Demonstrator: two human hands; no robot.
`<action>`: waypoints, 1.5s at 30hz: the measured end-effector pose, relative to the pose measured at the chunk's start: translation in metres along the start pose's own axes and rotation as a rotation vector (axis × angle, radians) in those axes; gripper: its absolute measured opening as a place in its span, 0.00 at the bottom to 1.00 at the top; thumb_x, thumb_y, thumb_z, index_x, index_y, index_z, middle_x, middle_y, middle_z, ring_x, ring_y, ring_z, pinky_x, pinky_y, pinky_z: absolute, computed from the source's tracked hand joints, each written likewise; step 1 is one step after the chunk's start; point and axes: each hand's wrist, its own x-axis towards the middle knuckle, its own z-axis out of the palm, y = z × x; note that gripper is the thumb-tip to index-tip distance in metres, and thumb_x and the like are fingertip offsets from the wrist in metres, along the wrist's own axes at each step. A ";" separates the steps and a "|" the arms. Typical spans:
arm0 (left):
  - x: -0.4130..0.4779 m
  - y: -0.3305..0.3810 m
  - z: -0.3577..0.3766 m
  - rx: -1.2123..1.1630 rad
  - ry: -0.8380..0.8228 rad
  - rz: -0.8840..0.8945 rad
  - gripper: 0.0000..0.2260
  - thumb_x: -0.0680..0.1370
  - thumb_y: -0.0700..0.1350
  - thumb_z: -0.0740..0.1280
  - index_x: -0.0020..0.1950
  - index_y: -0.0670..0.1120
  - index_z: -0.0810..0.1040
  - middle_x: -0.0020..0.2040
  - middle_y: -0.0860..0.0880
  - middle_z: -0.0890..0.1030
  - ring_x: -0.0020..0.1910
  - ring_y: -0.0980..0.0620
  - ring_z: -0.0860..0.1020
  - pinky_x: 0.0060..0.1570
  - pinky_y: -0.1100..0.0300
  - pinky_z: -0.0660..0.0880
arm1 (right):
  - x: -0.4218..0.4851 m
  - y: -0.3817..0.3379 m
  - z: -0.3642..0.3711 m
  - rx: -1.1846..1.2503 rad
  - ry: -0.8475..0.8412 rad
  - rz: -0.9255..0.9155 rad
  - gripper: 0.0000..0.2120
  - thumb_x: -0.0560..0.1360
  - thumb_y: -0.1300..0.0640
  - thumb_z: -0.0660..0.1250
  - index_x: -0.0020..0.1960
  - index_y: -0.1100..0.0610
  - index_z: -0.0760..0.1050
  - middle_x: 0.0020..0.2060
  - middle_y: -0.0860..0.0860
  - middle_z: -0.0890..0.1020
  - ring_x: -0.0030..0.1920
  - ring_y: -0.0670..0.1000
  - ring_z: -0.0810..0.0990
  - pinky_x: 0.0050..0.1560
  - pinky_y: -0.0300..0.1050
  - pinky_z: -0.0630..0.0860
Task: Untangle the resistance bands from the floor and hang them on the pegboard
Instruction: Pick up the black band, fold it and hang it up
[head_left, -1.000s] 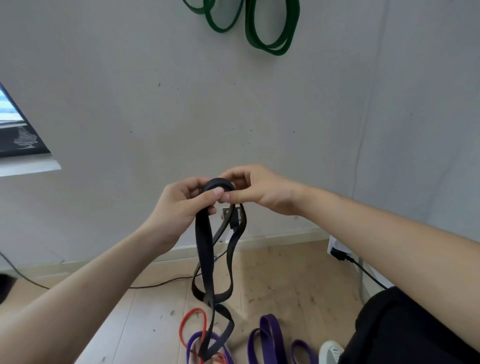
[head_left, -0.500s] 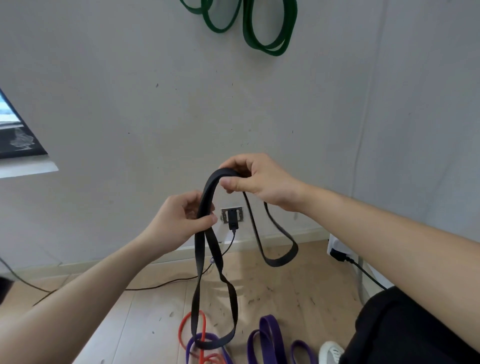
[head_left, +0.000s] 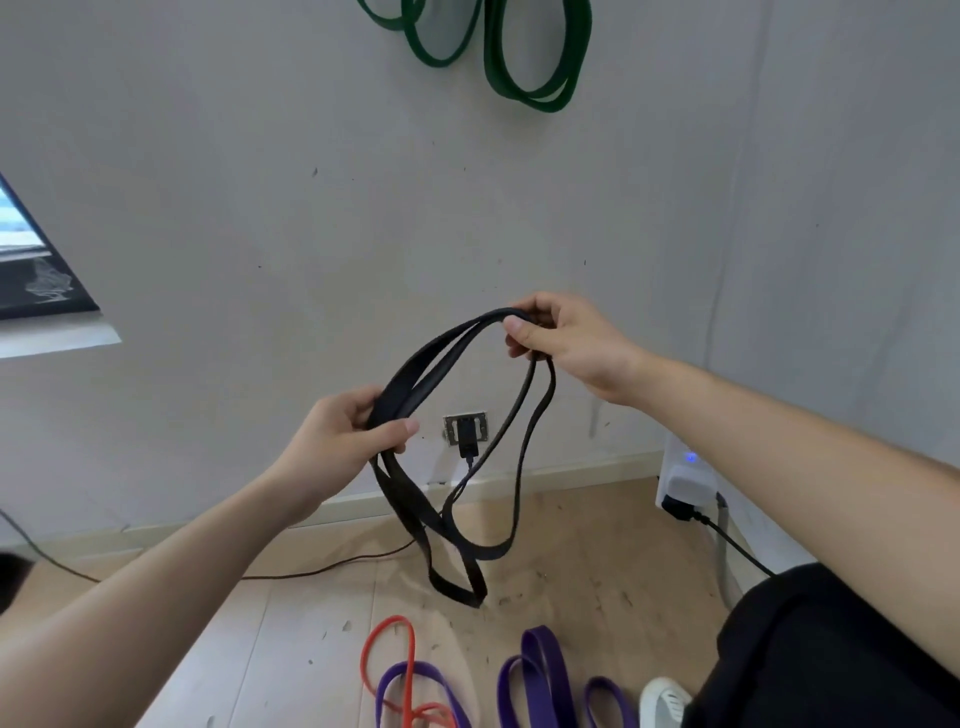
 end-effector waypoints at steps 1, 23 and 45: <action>0.000 0.000 -0.001 -0.022 0.029 0.008 0.07 0.78 0.42 0.73 0.55 0.47 0.83 0.40 0.48 0.83 0.41 0.51 0.82 0.52 0.56 0.78 | 0.000 0.004 -0.003 -0.029 -0.020 0.023 0.05 0.80 0.60 0.66 0.54 0.60 0.77 0.41 0.53 0.82 0.43 0.50 0.82 0.45 0.35 0.75; -0.009 0.033 0.013 -0.162 0.100 0.191 0.10 0.79 0.34 0.69 0.54 0.47 0.86 0.38 0.48 0.83 0.33 0.50 0.80 0.39 0.62 0.78 | -0.019 0.008 0.046 -0.038 -0.573 0.154 0.15 0.72 0.63 0.74 0.58 0.60 0.77 0.52 0.57 0.83 0.55 0.57 0.82 0.62 0.54 0.77; -0.012 0.034 -0.005 -0.030 -0.148 -0.023 0.05 0.76 0.36 0.73 0.50 0.42 0.79 0.39 0.43 0.82 0.38 0.49 0.79 0.46 0.56 0.76 | -0.027 -0.012 0.052 -0.158 -0.582 0.172 0.12 0.71 0.57 0.72 0.53 0.61 0.81 0.52 0.61 0.84 0.54 0.56 0.85 0.67 0.64 0.72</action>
